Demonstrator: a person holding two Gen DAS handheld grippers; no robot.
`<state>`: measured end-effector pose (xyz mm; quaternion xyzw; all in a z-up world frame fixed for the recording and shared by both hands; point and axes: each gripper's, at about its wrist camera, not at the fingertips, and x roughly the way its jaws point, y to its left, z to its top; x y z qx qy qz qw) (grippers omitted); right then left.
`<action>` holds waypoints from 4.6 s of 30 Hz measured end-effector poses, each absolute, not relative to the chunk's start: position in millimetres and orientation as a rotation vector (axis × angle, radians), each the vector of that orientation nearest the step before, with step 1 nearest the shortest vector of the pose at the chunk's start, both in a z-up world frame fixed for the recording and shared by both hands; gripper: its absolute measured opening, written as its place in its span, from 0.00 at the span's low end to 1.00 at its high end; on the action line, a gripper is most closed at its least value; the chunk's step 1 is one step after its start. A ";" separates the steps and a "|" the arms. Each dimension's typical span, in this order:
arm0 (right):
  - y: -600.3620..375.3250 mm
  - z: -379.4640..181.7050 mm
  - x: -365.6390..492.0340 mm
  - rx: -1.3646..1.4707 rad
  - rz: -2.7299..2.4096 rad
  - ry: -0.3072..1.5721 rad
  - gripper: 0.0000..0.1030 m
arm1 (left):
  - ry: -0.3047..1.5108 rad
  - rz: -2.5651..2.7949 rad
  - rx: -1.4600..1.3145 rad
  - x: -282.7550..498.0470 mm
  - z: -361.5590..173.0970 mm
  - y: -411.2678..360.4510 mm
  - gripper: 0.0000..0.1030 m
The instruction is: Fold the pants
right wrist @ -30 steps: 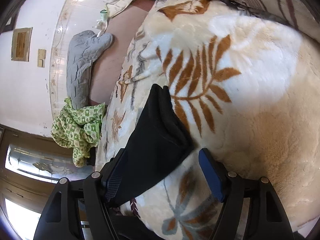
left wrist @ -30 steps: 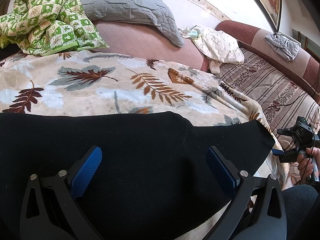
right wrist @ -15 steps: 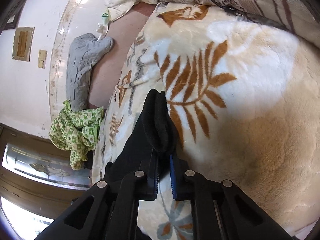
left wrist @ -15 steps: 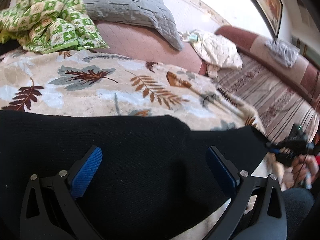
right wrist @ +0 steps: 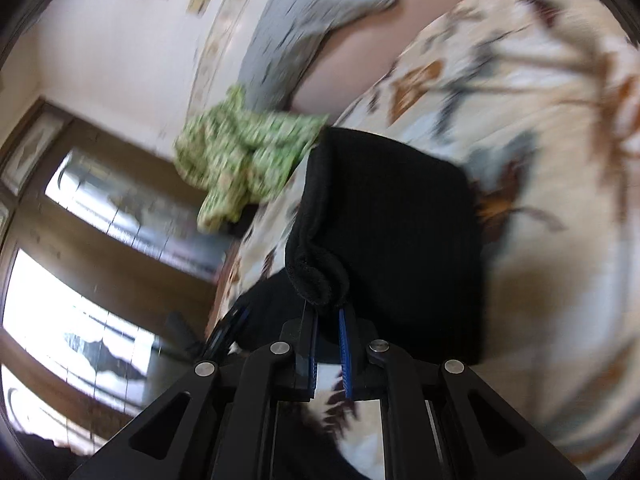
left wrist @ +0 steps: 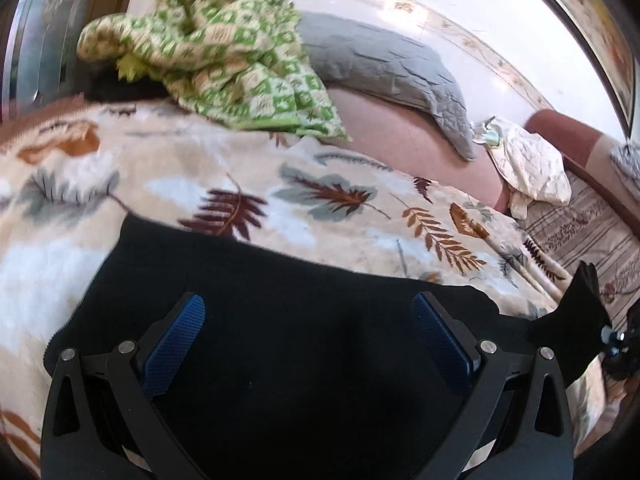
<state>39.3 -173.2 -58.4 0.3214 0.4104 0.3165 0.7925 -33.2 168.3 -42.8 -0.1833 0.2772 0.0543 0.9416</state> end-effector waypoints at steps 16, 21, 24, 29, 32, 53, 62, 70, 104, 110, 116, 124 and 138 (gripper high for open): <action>-23.4 -69.8 68.9 0.440 0.898 1.020 0.08 | 0.549 0.094 -0.374 -34.1 -50.7 168.2 1.00; -5.2 -90.3 76.1 0.341 0.880 1.101 0.09 | 0.554 0.098 -0.370 -34.7 -51.1 169.1 1.00; 0.3 -90.5 74.7 0.310 0.878 1.064 0.17 | 0.556 0.098 -0.370 -34.6 -50.9 169.3 1.00; -18.0 -70.3 56.5 0.385 1.012 1.030 0.45 | 0.596 0.092 -0.356 -34.6 -36.6 165.7 1.00; -51.2 -40.9 34.0 0.337 0.978 0.898 0.49 | 0.529 0.030 -0.359 -47.6 -8.1 153.8 1.00; -70.3 -55.0 78.0 -0.060 0.463 0.782 0.11 | 0.806 -0.507 -0.125 30.6 -50.1 47.1 0.01; -64.4 -71.6 83.3 -0.072 0.431 0.829 0.11 | 0.777 -0.483 -0.140 28.9 -54.1 47.8 0.01; -72.1 -78.3 39.0 -0.101 0.470 0.899 0.15 | 0.751 -0.457 -0.173 19.8 -57.3 49.7 0.01; -91.7 -92.7 54.2 0.087 0.353 0.989 1.00 | 0.603 -0.518 -0.262 -28.2 20.5 85.8 0.82; -92.1 -92.3 54.9 0.101 0.337 0.994 1.00 | 0.583 -0.248 -0.547 -100.5 19.8 170.8 0.83; -89.6 -92.7 55.0 0.090 0.324 0.989 1.00 | 0.556 -0.026 -0.997 -143.9 -27.2 238.2 0.84; -90.4 -92.5 55.2 0.087 0.327 0.986 1.00 | 0.514 0.070 -1.264 -122.0 -70.5 271.7 0.84; -89.7 -92.2 54.5 0.086 0.328 0.985 0.99 | 0.498 0.236 -1.269 -99.1 -60.0 265.9 0.99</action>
